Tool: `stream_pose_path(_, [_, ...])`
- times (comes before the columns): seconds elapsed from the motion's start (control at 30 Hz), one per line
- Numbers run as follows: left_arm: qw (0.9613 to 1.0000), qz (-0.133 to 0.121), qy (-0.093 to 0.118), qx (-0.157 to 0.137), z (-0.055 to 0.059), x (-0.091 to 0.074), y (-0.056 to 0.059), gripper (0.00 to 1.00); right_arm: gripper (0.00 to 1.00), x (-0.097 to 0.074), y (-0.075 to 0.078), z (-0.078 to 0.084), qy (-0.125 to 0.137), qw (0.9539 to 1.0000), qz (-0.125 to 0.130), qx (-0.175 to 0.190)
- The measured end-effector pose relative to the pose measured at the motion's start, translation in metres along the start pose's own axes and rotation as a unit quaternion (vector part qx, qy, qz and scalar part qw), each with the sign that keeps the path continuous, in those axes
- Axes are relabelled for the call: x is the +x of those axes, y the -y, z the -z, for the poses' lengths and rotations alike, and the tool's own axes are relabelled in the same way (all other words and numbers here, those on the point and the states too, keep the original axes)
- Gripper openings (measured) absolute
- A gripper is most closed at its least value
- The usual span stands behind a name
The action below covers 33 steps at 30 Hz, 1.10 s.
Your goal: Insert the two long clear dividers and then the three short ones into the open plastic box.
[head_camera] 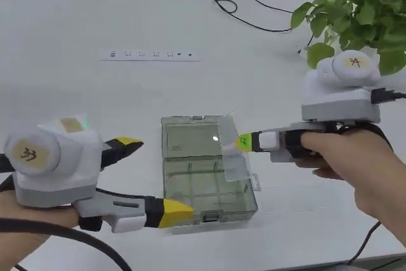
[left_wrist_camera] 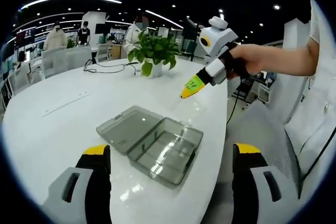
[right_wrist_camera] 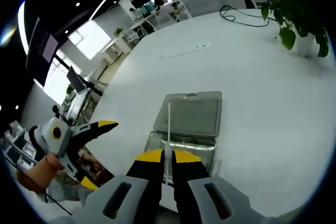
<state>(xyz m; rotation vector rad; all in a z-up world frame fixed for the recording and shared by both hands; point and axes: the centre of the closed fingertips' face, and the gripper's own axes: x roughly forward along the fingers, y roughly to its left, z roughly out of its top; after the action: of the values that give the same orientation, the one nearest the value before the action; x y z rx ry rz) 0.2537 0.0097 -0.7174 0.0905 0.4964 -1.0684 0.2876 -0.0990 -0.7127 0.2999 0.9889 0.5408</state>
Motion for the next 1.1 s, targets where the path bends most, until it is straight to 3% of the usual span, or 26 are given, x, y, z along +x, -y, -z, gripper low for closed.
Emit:
stream_pose_path(0.1, [0.9999, 0.008, -0.004, 0.011, 0.005, -0.002, 0.002, 1.0, 0.07, 0.002, 0.008, 0.005, -0.028, 0.9994, 0.019, -0.003])
stream_pose_path(0.23, [0.9997, 0.013, -0.013, 0.017, 0.012, -0.003, 0.002, 1.0, 0.07, 0.007, 0.013, 0.009, -0.048, 0.9982, 0.029, 0.023])
stream_pose_path(0.57, [0.9992, 0.029, -0.009, 0.027, 0.017, -0.003, 0.007, 1.0, 0.07, 0.023, 0.025, 0.032, -0.097, 0.9919, 0.059, 0.057])
stream_pose_path(0.8, [0.999, 0.034, -0.007, 0.028, 0.02, -0.003, 0.006, 1.0, 0.07, 0.031, 0.031, 0.038, -0.111, 0.9873, 0.071, 0.089])
stream_pose_path(1.1, [0.999, 0.039, 0.0, 0.021, 0.02, -0.002, 0.005, 1.0, 0.07, 0.039, 0.038, 0.041, -0.13, 0.9842, 0.085, 0.084])
